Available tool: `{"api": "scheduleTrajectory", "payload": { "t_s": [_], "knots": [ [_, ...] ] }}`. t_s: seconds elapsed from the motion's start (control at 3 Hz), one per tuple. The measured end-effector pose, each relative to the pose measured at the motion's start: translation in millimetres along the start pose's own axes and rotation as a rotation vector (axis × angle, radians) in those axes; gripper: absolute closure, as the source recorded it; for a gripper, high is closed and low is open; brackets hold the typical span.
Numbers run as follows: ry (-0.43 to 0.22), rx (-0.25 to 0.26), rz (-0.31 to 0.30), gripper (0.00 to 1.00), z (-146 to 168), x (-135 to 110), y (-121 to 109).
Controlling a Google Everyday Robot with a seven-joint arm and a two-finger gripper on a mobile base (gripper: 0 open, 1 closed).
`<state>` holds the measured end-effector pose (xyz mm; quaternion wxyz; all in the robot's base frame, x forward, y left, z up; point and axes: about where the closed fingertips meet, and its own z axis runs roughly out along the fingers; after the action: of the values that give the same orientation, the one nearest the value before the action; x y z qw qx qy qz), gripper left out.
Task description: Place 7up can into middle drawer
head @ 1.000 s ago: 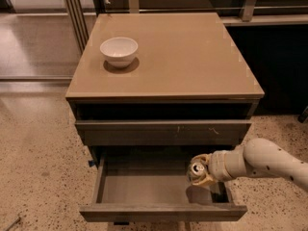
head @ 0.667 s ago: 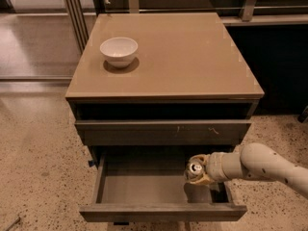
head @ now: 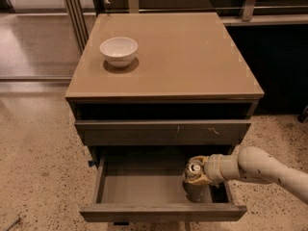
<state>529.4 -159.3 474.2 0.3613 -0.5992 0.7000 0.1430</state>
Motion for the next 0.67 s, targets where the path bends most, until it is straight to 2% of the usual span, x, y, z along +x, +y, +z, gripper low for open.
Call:
{"api": "scheduleTrajectory", "payload": {
  "t_s": [0.67],
  "knots": [
    [0.008, -0.072, 0.127, 1.0, 19.8, 22.6, 1.1]
  ]
}}
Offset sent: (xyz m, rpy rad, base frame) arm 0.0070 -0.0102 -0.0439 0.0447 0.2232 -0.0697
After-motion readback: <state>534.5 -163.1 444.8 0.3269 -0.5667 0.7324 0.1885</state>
